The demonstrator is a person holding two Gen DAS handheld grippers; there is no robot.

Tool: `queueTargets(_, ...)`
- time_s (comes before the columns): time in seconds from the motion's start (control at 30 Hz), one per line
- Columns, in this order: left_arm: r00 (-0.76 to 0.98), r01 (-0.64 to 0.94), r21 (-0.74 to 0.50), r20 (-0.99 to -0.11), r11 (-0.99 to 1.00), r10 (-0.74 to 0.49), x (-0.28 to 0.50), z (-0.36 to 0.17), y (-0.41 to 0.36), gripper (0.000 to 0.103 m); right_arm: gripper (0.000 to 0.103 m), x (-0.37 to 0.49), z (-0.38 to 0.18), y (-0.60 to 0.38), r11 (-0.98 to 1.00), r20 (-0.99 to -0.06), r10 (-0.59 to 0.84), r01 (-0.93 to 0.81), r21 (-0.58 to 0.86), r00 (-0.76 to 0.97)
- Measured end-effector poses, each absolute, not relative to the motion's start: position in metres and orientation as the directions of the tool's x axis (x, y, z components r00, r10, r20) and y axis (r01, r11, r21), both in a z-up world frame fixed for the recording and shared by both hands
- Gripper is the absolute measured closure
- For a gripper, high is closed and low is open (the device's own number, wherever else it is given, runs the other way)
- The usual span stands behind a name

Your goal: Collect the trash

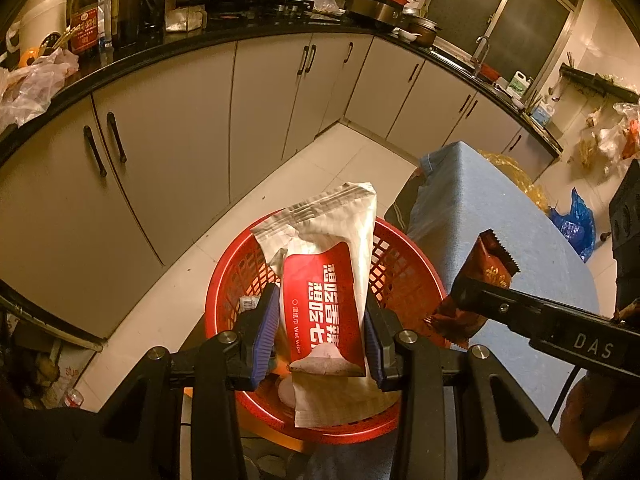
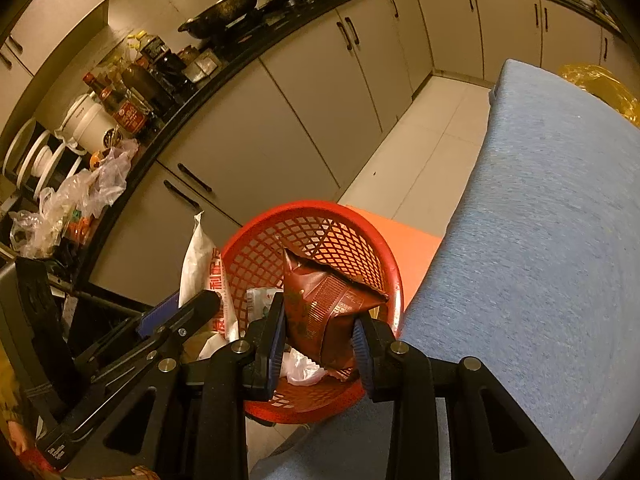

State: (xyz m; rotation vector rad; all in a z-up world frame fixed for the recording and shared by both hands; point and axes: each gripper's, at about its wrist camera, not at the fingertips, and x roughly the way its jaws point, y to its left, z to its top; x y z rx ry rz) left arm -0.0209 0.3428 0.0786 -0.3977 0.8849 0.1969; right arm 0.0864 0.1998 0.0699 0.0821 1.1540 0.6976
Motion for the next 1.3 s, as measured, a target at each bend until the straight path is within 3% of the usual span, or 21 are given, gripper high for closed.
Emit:
queueTargets(0.07,0.626,-0.321,-0.262,-0.780,0.910,-0.004,-0.021,0.079,0.342,0.063,0.050,0.088,0.071,0.202,0.784,-0.805,0.551,-0.468,0.408,0.221)
queueTargets(0.13,0.628,-0.323,-0.264,-0.778,0.909,-0.002,-0.021,0.079,0.343,0.054,0.044,0.088,0.076,0.201,0.785,-0.802,0.548,-0.476,0.396,0.238)
queueTargets(0.3,0.632,-0.319,-0.246,-0.775,0.915,0.012,-0.026,0.083,0.339,0.050,0.044,0.084,0.089,0.185,0.794,-0.786,0.551,-0.465,0.391,0.279)
queueTargets(0.63,0.695,-0.342,-0.121,-0.700,0.932,0.164,-0.062,0.141,0.307,0.016,0.029,0.028,0.146,0.126,0.827,-0.725,0.512,-0.493,0.271,0.460)
queueTargets(0.83,0.710,-0.374,-0.038,-0.654,0.927,0.260,-0.100,0.178,0.273,0.003,0.022,-0.036,0.178,0.069,0.831,-0.677,0.507,-0.510,0.221,0.533)
queueTargets(1.03,0.687,-0.404,0.028,-0.650,0.914,0.324,-0.129,0.193,0.235,0.002,0.016,-0.082,0.191,0.036,0.814,-0.663,0.503,-0.563,0.147,0.555)
queueTargets(1.3,0.610,-0.383,0.017,-0.746,0.924,0.267,-0.136,0.187,0.208,0.002,0.016,-0.108,0.197,0.018,0.786,-0.646,0.524,-0.608,0.115,0.555)
